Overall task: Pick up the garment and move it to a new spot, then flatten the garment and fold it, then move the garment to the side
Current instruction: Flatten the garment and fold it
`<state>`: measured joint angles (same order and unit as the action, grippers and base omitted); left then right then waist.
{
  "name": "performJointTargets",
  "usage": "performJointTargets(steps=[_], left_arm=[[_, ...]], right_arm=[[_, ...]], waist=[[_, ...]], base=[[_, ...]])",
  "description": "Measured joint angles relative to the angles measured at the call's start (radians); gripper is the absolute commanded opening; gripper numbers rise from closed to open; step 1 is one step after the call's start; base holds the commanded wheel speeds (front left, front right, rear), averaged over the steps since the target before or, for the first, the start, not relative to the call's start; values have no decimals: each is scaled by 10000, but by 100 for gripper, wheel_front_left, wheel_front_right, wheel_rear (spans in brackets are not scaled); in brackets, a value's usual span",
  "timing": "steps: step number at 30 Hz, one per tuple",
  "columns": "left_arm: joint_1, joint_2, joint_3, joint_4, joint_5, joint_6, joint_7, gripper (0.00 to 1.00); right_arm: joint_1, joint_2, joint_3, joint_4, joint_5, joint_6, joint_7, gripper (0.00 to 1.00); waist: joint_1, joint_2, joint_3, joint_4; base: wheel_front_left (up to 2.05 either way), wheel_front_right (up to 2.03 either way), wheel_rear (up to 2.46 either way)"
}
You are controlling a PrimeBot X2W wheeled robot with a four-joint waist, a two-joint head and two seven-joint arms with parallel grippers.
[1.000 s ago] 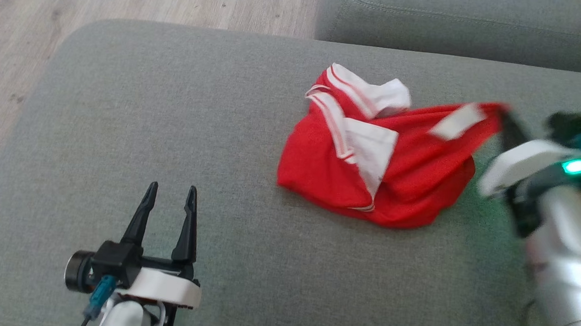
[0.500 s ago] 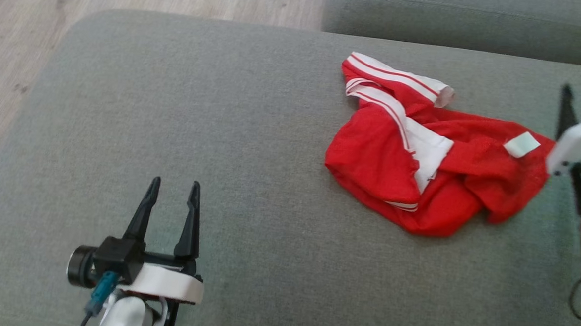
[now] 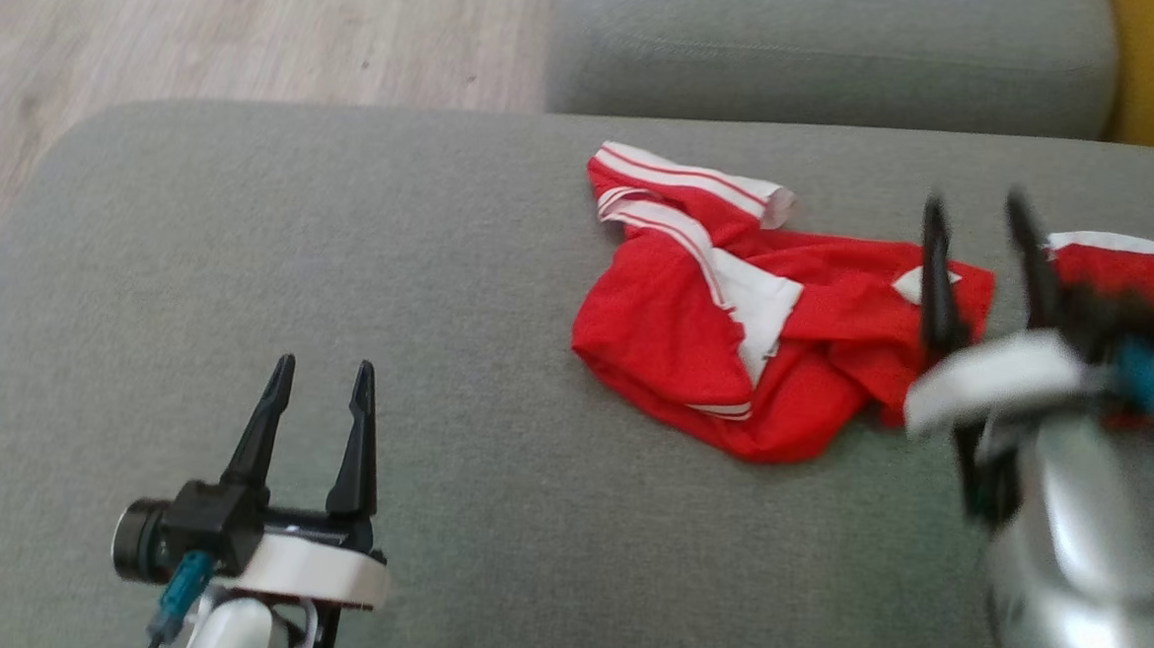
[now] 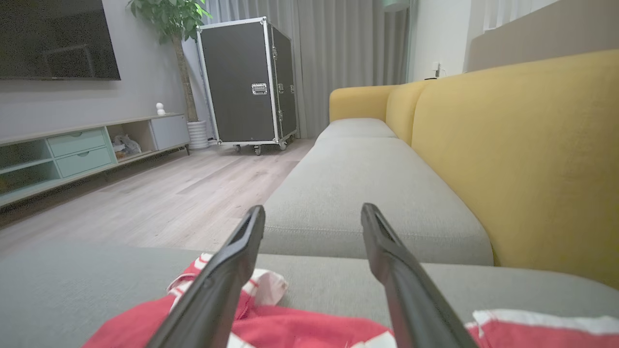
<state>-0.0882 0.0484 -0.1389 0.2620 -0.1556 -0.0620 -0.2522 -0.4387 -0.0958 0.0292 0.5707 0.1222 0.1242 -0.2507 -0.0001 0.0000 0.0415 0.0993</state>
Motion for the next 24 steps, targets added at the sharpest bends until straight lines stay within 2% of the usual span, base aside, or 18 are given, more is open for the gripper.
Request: performJointTargets(steps=[1, 6, 11, 20, 24], left_arm=[[0, 0, 0, 0, 0, 0, 0, 100], [271, 0, 38, -71, 15, 0, 0, 100], [372, 0, 46, 15, 67, 0, 0, 100], [351, 0, -50, 165, 67, -12, 0, 100], [247, 0, -238, 219, 56, -54, 0, 100]], right_arm=[[0, 0, 0, 0, 0, 0, 0, 100], [2560, 370, 100, -1758, 456, 0, -2, 100], [3940, 424, 564, -2422, 1154, 0, -2, 100], [3779, 458, 617, -2533, 819, 0, 0, 100], [2861, 456, 688, -1829, 696, 0, 59, 100]], waist=[[0, 0, 0, 0], [-1, 0, -271, -302], [-1, 0, -339, -455], [0, 0, -56, -273], [0, 0, 217, -28]], base=[[0, 0, 0], [0, 0, 0], [0, 0, 0], [0, 0, 0], [0, 0, 0]])
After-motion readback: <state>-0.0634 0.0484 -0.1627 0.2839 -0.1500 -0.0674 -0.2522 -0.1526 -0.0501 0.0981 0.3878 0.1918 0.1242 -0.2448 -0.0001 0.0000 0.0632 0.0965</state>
